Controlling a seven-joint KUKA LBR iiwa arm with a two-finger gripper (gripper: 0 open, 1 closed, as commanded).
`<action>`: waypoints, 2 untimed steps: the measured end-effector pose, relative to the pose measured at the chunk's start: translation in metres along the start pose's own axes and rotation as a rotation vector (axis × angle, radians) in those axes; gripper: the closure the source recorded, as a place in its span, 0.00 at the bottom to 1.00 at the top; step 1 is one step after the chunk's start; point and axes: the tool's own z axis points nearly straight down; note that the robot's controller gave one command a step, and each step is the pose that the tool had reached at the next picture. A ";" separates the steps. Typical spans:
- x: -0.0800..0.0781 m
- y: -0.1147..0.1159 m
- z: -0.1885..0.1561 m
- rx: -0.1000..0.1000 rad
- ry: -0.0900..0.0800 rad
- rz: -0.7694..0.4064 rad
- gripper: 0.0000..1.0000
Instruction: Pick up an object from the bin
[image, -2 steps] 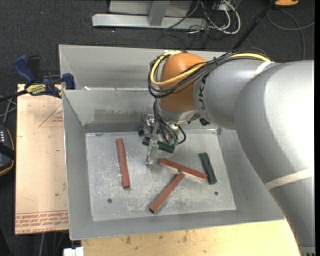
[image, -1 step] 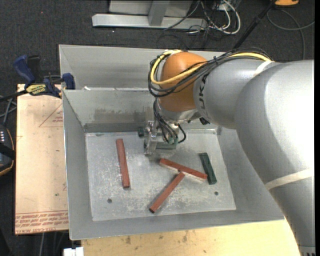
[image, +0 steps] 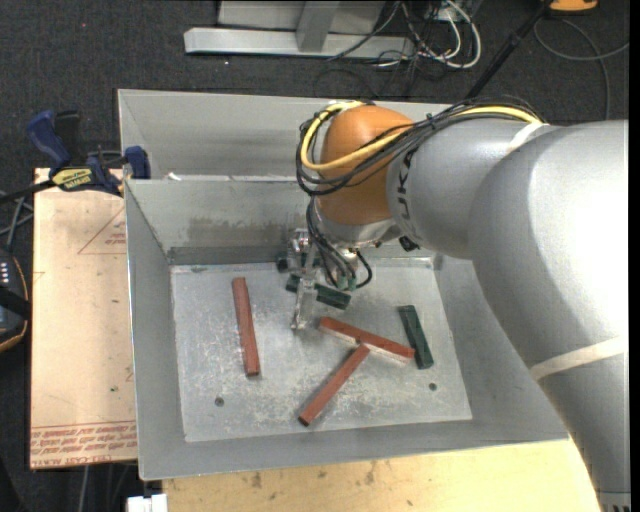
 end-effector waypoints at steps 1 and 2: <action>-0.001 0.000 -0.001 -0.001 -0.004 0.000 1.00; 0.000 0.000 0.000 0.000 0.001 0.000 0.00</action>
Offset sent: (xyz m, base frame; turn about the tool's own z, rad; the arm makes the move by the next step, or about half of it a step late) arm 0.0000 0.0000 0.0000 0.0000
